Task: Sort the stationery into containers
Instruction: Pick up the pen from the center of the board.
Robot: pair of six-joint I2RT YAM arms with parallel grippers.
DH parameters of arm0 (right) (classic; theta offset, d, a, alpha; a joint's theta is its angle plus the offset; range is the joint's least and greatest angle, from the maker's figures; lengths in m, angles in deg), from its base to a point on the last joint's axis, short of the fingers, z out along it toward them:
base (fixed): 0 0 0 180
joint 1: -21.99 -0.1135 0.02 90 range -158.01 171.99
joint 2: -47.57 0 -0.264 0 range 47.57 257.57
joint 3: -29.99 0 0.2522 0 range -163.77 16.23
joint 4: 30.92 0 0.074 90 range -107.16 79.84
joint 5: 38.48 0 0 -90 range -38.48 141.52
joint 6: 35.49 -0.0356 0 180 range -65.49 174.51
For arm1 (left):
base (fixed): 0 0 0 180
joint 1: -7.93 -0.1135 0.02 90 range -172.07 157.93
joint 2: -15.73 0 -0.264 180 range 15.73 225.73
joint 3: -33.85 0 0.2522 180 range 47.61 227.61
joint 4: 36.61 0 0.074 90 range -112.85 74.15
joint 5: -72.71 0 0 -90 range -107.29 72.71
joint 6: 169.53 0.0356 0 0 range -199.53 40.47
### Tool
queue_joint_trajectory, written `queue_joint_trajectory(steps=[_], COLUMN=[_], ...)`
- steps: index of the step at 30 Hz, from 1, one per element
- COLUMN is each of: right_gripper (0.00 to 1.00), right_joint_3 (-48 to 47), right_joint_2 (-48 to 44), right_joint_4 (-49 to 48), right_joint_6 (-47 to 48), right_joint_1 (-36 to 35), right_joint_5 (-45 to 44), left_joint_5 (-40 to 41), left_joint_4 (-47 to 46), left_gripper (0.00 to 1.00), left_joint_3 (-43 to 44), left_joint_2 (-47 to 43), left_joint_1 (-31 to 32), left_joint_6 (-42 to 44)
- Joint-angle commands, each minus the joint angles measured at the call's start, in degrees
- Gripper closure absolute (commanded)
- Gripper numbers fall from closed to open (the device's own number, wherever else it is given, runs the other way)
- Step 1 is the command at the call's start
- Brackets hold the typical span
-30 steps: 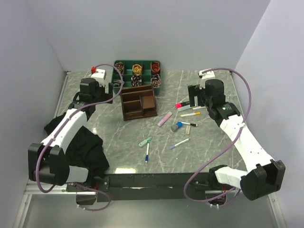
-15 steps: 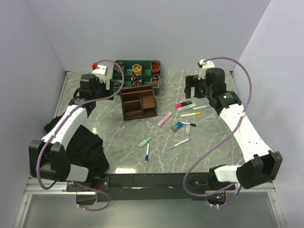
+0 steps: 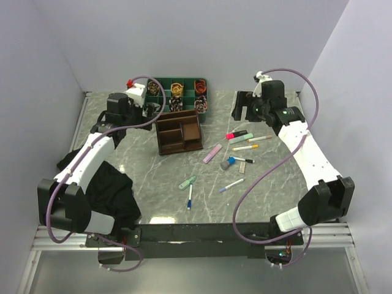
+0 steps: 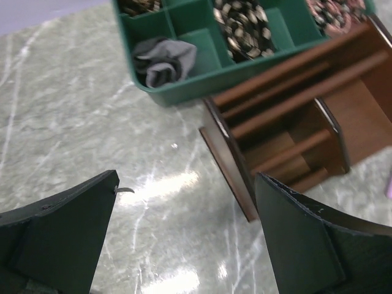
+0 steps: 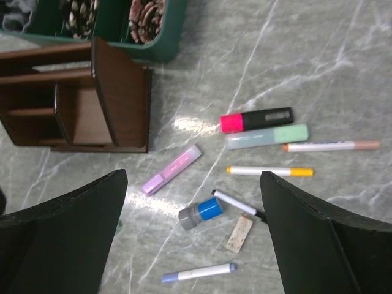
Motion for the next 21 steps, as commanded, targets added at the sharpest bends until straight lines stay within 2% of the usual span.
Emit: queue_joint_trajectory(steps=[1,4,7,9,11,14,16,21], right_gripper=[0.04,0.04,0.04,0.03,0.05,0.12,0.19,0.23], right_joint_3=[1.61,5.22,6.63,6.72,8.47,11.20,12.08,8.41], right_joint_2=[-0.95,-3.15,-4.56,-4.91,-5.26,-3.95,-3.16,0.61], right_joint_4=[0.87,0.25,0.60,1.91,2.97,4.29,3.16,2.19], right_joint_6=[-0.36,3.41,5.71,2.30,-6.56,-14.93,-13.73,-8.12], right_joint_1=[0.31,0.23,0.66,2.15,5.49,7.61,7.17,6.64], right_joint_5=[5.11,8.28,6.98,6.79,10.03,12.42,13.56,7.06], left_joint_5=[-5.84,-6.81,-7.43,-7.78,-6.65,-5.50,-5.06,-5.67], left_joint_4=[1.64,2.08,1.82,1.29,0.85,0.76,0.85,1.29], left_gripper=[0.01,0.00,0.01,0.01,0.01,0.01,0.01,0.01], left_joint_3=[2.20,2.47,2.03,1.94,2.29,2.82,2.82,2.91], left_joint_2=[-3.23,-3.94,-4.46,-4.64,-4.47,-4.29,-4.20,-4.38], left_joint_1=[0.84,1.46,1.55,1.55,1.90,2.69,3.56,3.92], left_joint_6=[2.55,2.64,1.15,-0.25,-1.66,-4.65,-4.31,-3.25])
